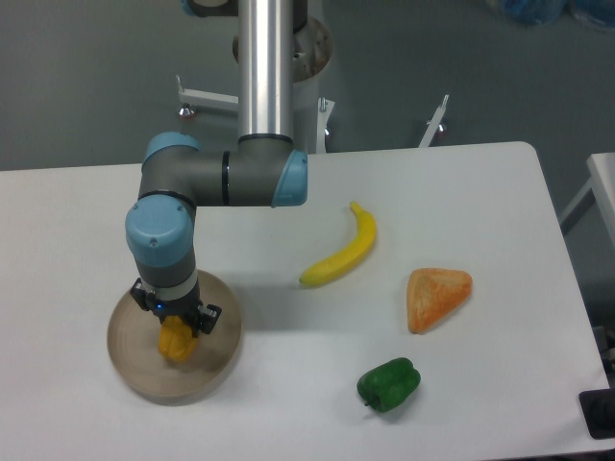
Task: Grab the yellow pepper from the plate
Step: 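Lift the yellow pepper up off the plate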
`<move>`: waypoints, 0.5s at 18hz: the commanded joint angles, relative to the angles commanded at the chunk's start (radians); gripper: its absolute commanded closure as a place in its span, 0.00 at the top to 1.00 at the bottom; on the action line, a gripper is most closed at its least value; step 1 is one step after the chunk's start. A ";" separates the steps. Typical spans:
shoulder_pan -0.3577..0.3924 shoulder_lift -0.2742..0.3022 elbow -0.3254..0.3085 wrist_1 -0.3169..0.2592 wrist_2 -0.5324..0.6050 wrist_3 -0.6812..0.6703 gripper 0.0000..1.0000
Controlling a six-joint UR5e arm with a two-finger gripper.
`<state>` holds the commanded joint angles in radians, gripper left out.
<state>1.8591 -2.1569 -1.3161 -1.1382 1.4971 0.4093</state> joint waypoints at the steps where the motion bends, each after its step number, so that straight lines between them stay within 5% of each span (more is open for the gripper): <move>1: 0.008 0.015 -0.005 -0.002 0.002 0.046 0.26; 5: 0.164 0.107 -0.017 -0.035 0.005 0.242 0.26; 9: 0.245 0.124 -0.005 -0.038 0.032 0.361 0.26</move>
<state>2.1044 -2.0326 -1.3208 -1.1765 1.5292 0.7699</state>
